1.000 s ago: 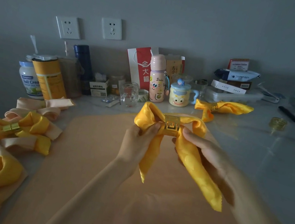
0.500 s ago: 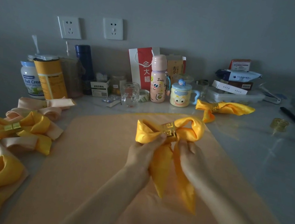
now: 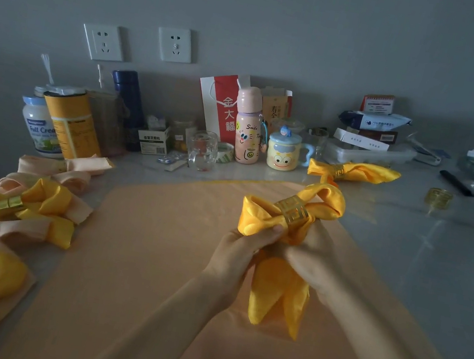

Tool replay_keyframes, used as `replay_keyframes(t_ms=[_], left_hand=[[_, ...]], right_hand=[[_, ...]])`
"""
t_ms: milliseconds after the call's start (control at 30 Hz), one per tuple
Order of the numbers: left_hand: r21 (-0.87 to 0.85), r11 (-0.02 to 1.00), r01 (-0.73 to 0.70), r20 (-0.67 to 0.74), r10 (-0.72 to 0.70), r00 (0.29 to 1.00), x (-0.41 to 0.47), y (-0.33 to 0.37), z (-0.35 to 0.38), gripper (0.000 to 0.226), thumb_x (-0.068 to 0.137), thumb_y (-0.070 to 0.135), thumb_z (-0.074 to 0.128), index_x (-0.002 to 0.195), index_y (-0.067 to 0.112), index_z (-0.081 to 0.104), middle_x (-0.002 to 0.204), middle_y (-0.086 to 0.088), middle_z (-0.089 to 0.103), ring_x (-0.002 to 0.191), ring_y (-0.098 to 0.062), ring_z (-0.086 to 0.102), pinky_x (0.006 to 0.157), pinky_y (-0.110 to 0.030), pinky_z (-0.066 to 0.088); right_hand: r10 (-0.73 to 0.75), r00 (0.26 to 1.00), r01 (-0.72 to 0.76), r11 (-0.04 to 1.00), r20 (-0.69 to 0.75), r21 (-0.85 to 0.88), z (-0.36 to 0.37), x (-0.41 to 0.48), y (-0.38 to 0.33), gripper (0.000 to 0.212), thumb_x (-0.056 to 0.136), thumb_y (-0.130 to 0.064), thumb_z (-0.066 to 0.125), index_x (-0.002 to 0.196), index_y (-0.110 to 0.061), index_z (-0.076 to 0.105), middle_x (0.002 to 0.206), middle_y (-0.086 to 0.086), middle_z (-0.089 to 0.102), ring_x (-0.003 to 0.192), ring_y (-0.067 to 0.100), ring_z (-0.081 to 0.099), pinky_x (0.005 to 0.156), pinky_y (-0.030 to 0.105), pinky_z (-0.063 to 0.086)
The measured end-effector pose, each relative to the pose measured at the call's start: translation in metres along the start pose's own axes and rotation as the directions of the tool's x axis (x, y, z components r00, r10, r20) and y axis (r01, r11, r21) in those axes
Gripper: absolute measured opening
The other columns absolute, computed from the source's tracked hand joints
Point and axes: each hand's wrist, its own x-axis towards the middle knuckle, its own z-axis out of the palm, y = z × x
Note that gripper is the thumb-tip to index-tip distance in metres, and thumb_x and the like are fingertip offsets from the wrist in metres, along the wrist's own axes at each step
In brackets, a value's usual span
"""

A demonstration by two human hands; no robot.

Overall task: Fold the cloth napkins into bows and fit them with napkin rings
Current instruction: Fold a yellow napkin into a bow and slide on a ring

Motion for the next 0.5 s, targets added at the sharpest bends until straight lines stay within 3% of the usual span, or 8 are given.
replay_keyframes(t_ms=[133,267,333,400,500], left_hand=[[0.038,0.996,-0.077,-0.079,0.08,0.994,0.001,-0.001,0.001,0.034,0.072,0.029,0.076,0.102,0.015,0.069,0.107,-0.004,0.071,0.106,-0.017,0.063,0.094,-0.032,0.046],[0.011,0.992,-0.126,-0.133,0.126,0.983,0.001,0.001,0.002,0.015,0.087,0.021,0.064,0.1,0.015,0.066,0.108,-0.007,0.07,0.103,-0.019,0.065,0.091,-0.034,0.05],[0.008,0.989,-0.15,-0.145,0.15,0.978,0.002,0.003,0.004,0.011,0.089,0.02,0.061,0.099,0.016,0.065,0.108,-0.008,0.07,0.1,-0.02,0.066,0.088,-0.032,0.052],[-0.02,0.985,-0.174,-0.15,0.169,0.974,0.003,0.006,0.002,0.02,0.088,0.02,0.065,0.105,0.011,0.063,0.109,-0.011,0.068,0.099,-0.021,0.066,0.085,-0.032,0.053],[-0.086,0.983,-0.161,-0.122,0.15,0.981,0.003,0.012,-0.001,0.053,0.079,0.03,0.074,0.118,0.0,0.054,0.105,-0.012,0.067,0.089,-0.018,0.066,0.073,-0.026,0.055]], right_hand=[[0.001,1.0,-0.003,0.992,-0.012,-0.129,0.002,0.001,0.005,0.021,0.089,-0.012,0.052,0.11,-0.014,0.052,0.096,0.006,0.064,0.087,0.019,0.06,0.079,0.039,0.051],[-0.076,0.997,0.062,0.944,-0.03,-0.323,0.002,-0.002,0.005,0.007,0.098,-0.016,0.039,0.098,-0.01,0.042,0.074,0.003,0.053,0.067,0.018,0.053,0.054,0.029,0.037],[-0.118,0.993,0.1,0.905,-0.019,-0.412,0.001,-0.006,0.003,0.01,0.098,-0.022,0.039,0.095,-0.012,0.038,0.072,0.001,0.05,0.068,0.022,0.053,0.052,0.03,0.032],[-0.154,0.988,0.147,0.873,0.023,-0.465,0.002,-0.01,0.001,0.021,0.098,-0.032,0.04,0.105,-0.013,0.045,0.087,0.006,0.06,0.082,0.029,0.06,0.061,0.032,0.04],[-0.217,0.975,0.219,0.896,0.049,-0.387,0.012,-0.017,-0.005,0.034,0.097,-0.045,0.033,0.119,-0.025,0.05,0.099,0.005,0.065,0.089,0.028,0.063,0.072,0.036,0.05]])
